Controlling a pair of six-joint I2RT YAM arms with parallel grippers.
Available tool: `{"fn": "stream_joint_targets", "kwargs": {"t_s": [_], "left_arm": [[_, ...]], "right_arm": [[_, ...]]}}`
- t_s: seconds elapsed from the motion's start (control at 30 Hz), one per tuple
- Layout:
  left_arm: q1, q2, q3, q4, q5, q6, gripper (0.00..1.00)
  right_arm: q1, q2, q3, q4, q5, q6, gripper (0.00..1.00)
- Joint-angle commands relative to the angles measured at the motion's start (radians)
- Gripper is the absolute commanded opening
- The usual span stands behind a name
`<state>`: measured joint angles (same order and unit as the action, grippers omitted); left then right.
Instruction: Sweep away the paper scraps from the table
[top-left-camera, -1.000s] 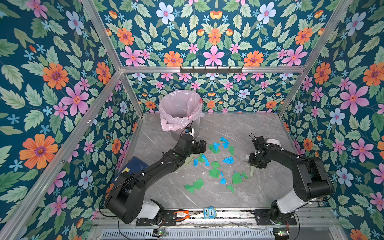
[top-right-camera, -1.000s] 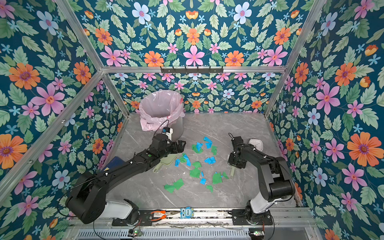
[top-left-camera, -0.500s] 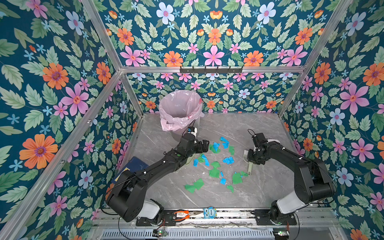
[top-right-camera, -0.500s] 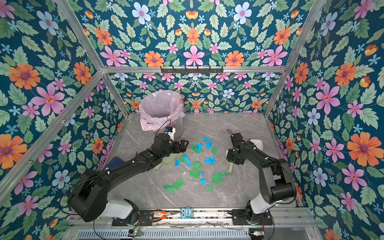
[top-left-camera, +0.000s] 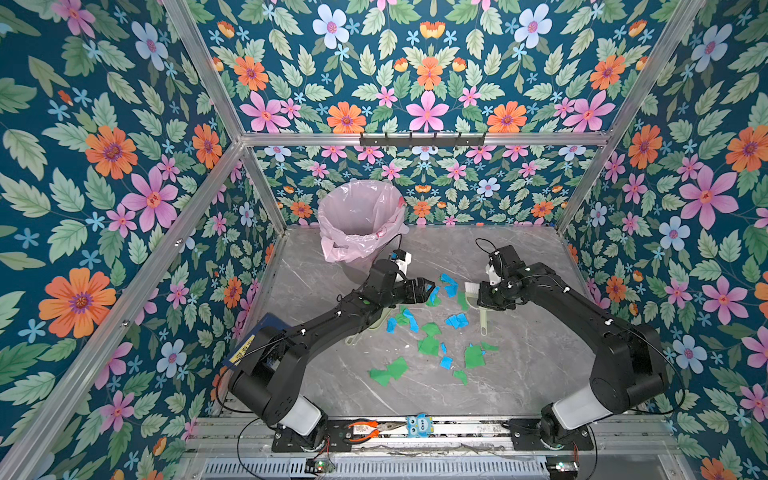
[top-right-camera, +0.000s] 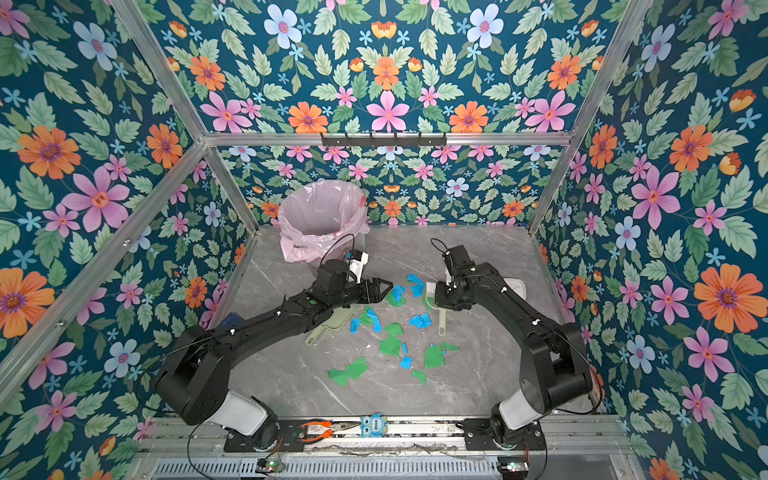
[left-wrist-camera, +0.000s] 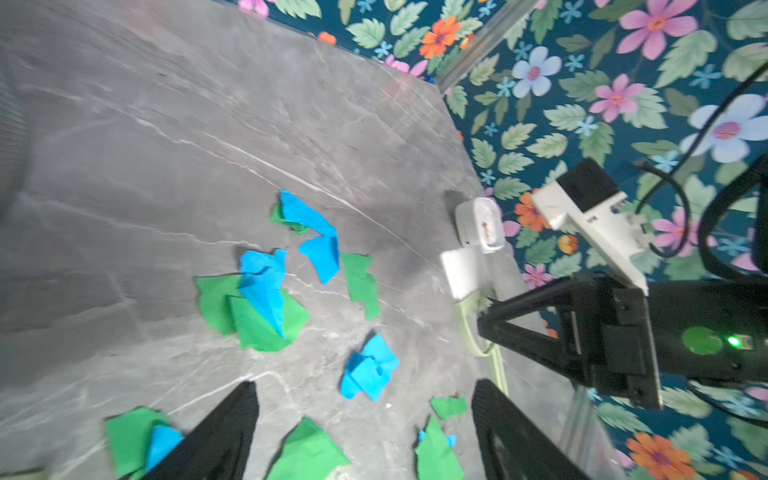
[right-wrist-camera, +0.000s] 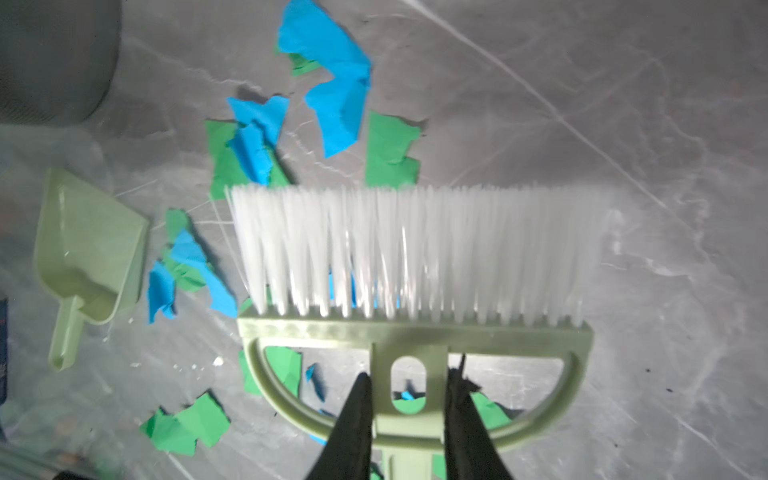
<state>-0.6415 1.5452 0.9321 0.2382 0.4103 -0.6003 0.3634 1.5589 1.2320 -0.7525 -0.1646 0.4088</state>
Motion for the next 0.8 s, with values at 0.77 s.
{"fn": "stream_joint_targets", "kwargs": {"t_s": [0.77], "left_arm": [[0.003,0.102,-0.059,0.237,0.405,-0.107,0.65]], "right_arm": [[0.162,0.059,0.151,-0.155,-0.094,-0.157,0.21]]}}
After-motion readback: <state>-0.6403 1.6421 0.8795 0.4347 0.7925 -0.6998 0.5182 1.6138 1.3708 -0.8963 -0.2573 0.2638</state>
